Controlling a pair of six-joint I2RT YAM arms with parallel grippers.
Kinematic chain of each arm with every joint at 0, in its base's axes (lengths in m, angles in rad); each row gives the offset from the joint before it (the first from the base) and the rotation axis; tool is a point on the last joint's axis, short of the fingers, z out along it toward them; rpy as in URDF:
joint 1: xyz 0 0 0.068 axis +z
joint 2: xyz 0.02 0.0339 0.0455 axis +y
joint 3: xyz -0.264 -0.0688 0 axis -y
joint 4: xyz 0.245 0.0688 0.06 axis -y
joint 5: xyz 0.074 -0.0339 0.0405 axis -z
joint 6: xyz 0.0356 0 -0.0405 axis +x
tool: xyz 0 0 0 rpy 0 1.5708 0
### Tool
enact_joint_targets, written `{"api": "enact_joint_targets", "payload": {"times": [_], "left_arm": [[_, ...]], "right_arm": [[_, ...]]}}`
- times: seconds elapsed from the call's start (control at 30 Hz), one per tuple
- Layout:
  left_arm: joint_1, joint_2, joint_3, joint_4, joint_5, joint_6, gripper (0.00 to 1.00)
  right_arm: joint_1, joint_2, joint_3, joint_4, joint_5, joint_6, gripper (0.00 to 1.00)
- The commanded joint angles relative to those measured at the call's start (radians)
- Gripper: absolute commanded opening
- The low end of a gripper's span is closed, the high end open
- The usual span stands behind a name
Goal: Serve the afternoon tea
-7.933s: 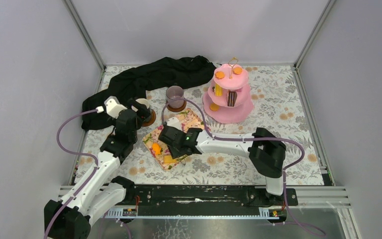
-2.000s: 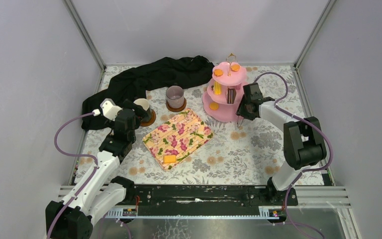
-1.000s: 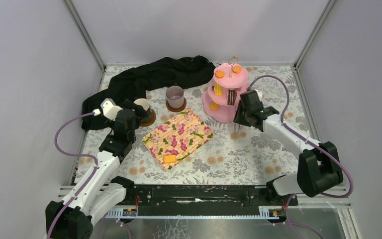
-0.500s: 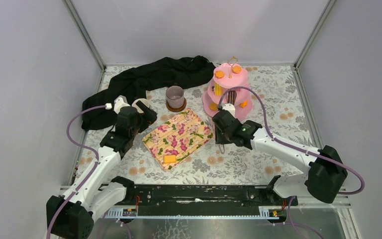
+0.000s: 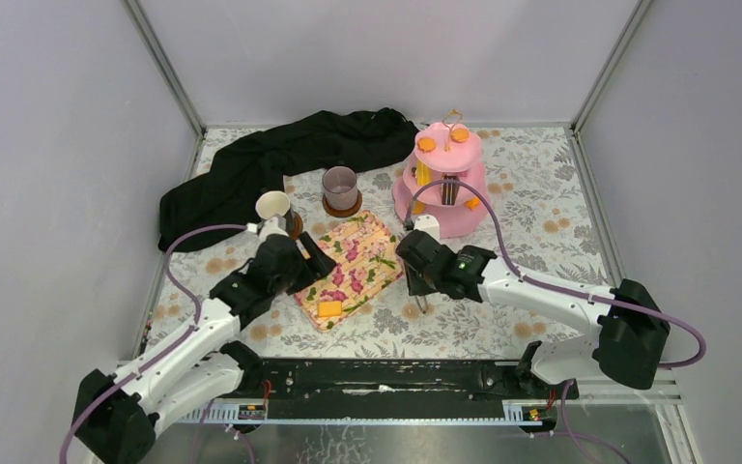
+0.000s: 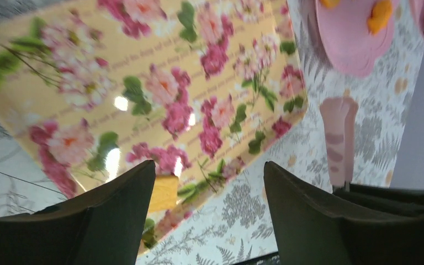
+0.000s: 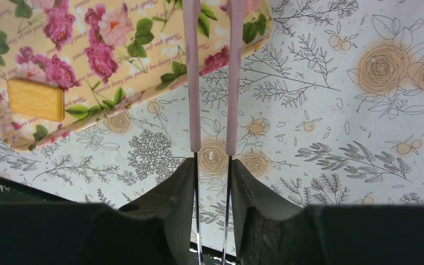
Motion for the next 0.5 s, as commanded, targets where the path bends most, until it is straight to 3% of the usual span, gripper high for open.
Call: {"api": "enact_joint_targets", "payload": {"times": [0.0, 0.33, 0.47], "left_arm": [[-0.141, 0.039, 0.011, -0.007, -0.131, -0.044, 0.75], [-0.318, 0.094, -0.016, -0.069, -0.280, -0.128, 0.46], [-0.335, 0.045, -0.008, -0.113, -0.358, -0.179, 0.46]], "right_arm": [[0.029, -0.012, 0.022, 0.000, 0.029, 0.000, 0.34], [0.036, -0.079, -0.017, -0.009, 0.005, -0.019, 0.30], [0.056, -0.066, 0.007, -0.028, -0.025, -0.046, 0.29]]}}
